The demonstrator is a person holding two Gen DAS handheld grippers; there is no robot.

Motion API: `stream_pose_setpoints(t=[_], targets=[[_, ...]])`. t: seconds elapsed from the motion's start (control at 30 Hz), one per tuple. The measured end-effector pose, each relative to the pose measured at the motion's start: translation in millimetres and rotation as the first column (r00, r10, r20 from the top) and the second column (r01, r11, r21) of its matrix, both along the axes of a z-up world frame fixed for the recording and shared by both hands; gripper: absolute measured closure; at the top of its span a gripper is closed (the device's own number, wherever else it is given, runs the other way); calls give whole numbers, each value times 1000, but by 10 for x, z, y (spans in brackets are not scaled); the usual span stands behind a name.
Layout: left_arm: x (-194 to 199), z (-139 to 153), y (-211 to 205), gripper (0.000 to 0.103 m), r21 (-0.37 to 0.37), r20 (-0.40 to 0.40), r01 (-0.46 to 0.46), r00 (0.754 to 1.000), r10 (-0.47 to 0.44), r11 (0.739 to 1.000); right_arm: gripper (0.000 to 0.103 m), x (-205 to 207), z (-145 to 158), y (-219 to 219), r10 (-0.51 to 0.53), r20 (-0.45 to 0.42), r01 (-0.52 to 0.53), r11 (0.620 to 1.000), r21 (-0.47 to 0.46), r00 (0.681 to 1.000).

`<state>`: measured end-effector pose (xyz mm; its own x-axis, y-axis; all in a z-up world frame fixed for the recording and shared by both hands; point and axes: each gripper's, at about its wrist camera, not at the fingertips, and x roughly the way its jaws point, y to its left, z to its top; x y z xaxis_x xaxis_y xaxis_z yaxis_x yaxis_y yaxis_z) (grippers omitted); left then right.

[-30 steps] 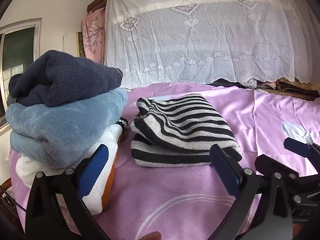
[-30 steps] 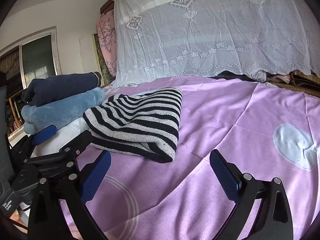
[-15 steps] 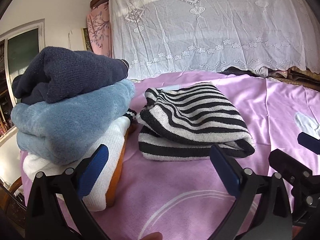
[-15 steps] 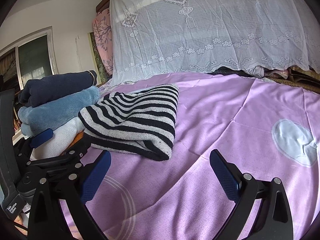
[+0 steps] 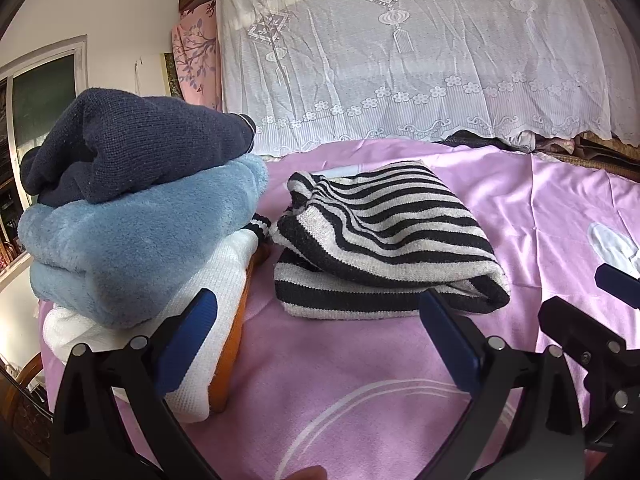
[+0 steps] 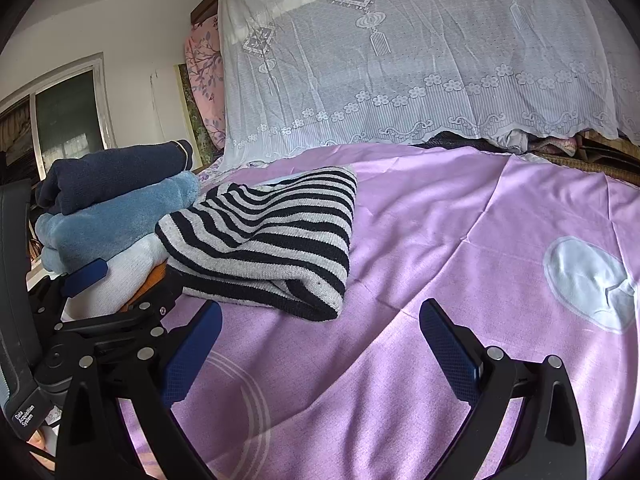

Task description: Fold small clothes

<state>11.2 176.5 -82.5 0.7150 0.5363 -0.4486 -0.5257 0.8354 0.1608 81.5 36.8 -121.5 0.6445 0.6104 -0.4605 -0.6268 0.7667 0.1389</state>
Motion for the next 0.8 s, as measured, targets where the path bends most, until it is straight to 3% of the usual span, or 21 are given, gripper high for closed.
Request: stream_pose_setpoints(t=[0.8], targets=[[10, -15, -25, 4, 0, -8, 4, 1000, -4, 1000, 3, 36, -19, 9, -3, -11, 3, 1000, -3, 1000]])
